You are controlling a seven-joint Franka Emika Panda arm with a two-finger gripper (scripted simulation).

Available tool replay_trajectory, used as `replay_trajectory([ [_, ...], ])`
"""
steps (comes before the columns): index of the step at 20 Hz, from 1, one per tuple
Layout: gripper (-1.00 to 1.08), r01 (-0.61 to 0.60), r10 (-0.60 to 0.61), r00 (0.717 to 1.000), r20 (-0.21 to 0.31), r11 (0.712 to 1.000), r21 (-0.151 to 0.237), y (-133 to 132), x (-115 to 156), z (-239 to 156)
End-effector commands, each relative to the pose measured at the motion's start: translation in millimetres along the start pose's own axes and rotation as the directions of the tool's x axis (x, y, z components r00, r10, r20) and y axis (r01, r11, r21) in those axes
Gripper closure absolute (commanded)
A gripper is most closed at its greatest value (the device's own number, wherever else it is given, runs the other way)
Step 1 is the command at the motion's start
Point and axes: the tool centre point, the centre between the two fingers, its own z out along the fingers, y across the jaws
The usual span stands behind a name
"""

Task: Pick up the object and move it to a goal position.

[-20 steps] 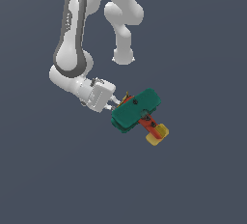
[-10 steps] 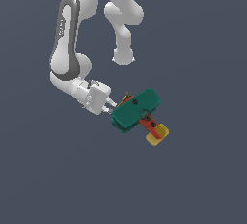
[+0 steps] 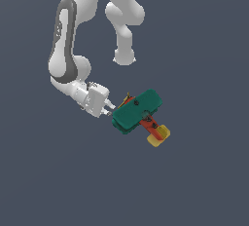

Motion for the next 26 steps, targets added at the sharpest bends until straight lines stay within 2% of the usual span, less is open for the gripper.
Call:
replay_trajectory([
  [1, -0.20, 0.001, -0.001, 1.000, -0.001, 1.000, 0.007, -1.9, 0.1, 2.6],
  [7, -0.20, 0.001, -0.001, 1.000, 0.005, 1.000, 0.023, -11.7, -2.5, 14.4],
  [12, -0.20, 0.001, -0.001, 1.000, -0.013, 1.000, 0.026, -10.5, -1.1, 13.3],
  [20, -0.20, 0.003, 0.000, 0.999, -0.052, 0.999, 0.053, -5.9, 4.8, 10.6],
  [26, -0.20, 0.003, 0.001, 0.998, -0.058, 0.998, 0.057, -5.0, 5.8, 10.0],
])
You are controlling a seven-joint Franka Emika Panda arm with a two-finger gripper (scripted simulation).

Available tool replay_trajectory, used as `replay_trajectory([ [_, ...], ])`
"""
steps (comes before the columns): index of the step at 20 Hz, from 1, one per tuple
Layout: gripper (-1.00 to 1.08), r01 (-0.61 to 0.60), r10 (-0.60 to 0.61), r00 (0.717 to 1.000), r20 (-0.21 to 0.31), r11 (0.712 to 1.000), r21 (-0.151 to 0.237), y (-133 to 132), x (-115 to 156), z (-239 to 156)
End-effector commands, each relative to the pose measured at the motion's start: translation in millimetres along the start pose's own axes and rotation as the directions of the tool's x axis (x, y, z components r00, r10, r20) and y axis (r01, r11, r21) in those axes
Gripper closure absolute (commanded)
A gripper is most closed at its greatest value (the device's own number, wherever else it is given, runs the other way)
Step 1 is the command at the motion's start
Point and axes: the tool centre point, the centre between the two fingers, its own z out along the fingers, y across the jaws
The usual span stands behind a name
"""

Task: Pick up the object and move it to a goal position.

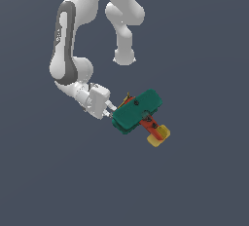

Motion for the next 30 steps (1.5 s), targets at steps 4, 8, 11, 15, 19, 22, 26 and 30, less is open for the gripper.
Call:
replay_trajectory([
  [4, -0.20, 0.000, 0.000, 1.000, 0.000, 1.000, 0.000, -0.1, -0.1, 9.7],
  [8, -0.20, 0.000, 0.000, 1.000, -0.001, 1.000, 0.001, -0.3, -0.7, 30.1],
  [11, -0.20, -0.001, 0.001, 1.000, -0.002, 1.000, 0.002, -0.3, -1.0, 35.3],
  [15, 1.08, -0.001, 0.001, 1.000, -0.002, 1.000, 0.002, -0.3, -1.0, 35.3],
  [19, 1.08, -0.001, 0.001, 1.000, -0.002, 1.000, 0.002, -0.3, -1.0, 35.3],
  [22, 1.08, -0.001, 0.001, 1.000, -0.002, 1.000, 0.003, -0.5, -0.9, 35.0],
  [26, 1.08, -0.001, 0.001, 1.000, -0.002, 1.000, 0.003, -8.7, -0.4, 41.5],
  [30, 1.08, -0.002, 0.002, 1.000, -0.002, 1.000, 0.004, -32.1, 1.5, 59.9],
])
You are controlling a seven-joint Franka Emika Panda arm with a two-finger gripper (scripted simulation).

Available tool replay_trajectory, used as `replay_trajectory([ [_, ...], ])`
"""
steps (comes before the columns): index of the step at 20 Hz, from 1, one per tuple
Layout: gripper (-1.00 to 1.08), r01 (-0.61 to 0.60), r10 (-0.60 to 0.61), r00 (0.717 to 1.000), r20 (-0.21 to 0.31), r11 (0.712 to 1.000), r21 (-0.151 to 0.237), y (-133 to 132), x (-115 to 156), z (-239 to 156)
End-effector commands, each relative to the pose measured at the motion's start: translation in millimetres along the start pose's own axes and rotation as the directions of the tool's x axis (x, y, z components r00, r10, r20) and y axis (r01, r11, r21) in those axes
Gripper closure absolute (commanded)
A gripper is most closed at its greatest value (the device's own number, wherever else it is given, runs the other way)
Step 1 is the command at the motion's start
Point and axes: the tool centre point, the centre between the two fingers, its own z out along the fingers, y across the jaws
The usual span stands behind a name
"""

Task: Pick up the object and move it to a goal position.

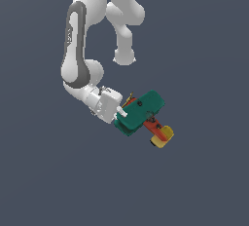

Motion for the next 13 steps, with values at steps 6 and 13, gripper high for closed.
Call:
replay_trajectory([
  [6, 1.08, 0.005, -0.005, 1.000, 0.002, 1.000, 0.005, -60.1, 5.5, 47.0],
  [13, 1.08, 0.005, -0.005, 1.000, 0.002, 1.000, 0.004, -78.7, 9.2, 62.5],
])
